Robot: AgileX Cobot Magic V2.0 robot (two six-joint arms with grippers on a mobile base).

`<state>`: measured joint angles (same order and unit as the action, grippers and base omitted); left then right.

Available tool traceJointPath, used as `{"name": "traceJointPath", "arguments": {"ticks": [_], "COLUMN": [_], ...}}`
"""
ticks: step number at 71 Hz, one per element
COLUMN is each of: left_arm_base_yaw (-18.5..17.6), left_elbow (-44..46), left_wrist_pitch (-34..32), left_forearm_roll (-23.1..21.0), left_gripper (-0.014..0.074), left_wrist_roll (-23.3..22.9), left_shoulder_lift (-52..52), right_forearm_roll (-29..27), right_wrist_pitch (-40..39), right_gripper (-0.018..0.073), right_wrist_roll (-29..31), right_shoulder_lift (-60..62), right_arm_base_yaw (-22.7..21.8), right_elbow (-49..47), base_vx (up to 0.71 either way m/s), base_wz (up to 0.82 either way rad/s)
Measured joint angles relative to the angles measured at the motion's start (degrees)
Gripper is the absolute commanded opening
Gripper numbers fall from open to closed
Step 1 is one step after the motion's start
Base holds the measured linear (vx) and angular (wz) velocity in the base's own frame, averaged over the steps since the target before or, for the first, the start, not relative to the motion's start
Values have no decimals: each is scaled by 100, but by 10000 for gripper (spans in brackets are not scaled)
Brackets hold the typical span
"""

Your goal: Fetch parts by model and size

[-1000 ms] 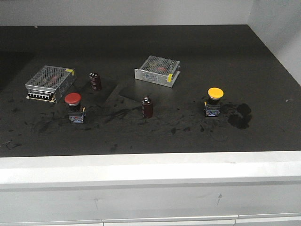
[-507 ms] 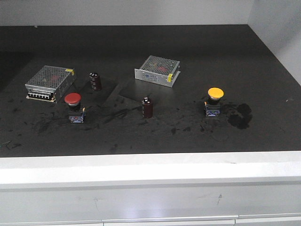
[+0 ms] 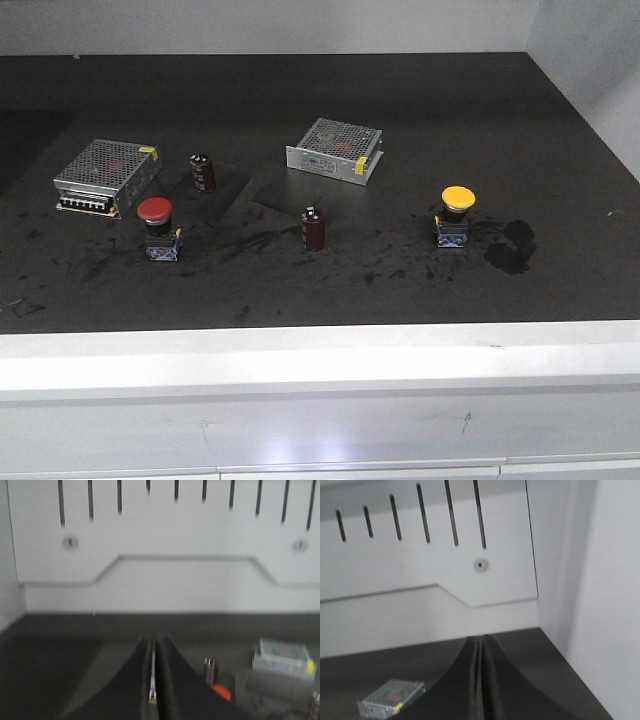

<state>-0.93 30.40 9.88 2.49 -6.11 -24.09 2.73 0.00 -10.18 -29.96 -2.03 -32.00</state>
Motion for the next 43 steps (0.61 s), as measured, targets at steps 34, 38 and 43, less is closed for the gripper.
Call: {"name": "traceJointPath", "arguments": {"ticks": [34, 38, 43], "left_arm_base_yaw": [-283, -283, -283], "left_elbow": [14, 14, 14], "left_wrist_pitch": [511, 578, 639], "left_forearm_roll": [-5, -68, -177], "left_gripper": [21, 44, 88], "left_wrist_roll": [-33, -33, -38], "left_shoulder_lift": [-1009, -1107, -1217], "right_forearm_roll": [0, 0, 0], "right_wrist_pitch": [1549, 1567, 1567], "right_gripper": [8, 32, 74], "right_wrist_roll": [676, 729, 756], "right_shoulder_lift": [-1427, -1511, -1601], "right_arm_base_yaw": [652, 836, 1009], "right_elbow": [-401, -401, -401], "base_vx": [0, 0, 0], "base_wz": [0, 0, 0]}}
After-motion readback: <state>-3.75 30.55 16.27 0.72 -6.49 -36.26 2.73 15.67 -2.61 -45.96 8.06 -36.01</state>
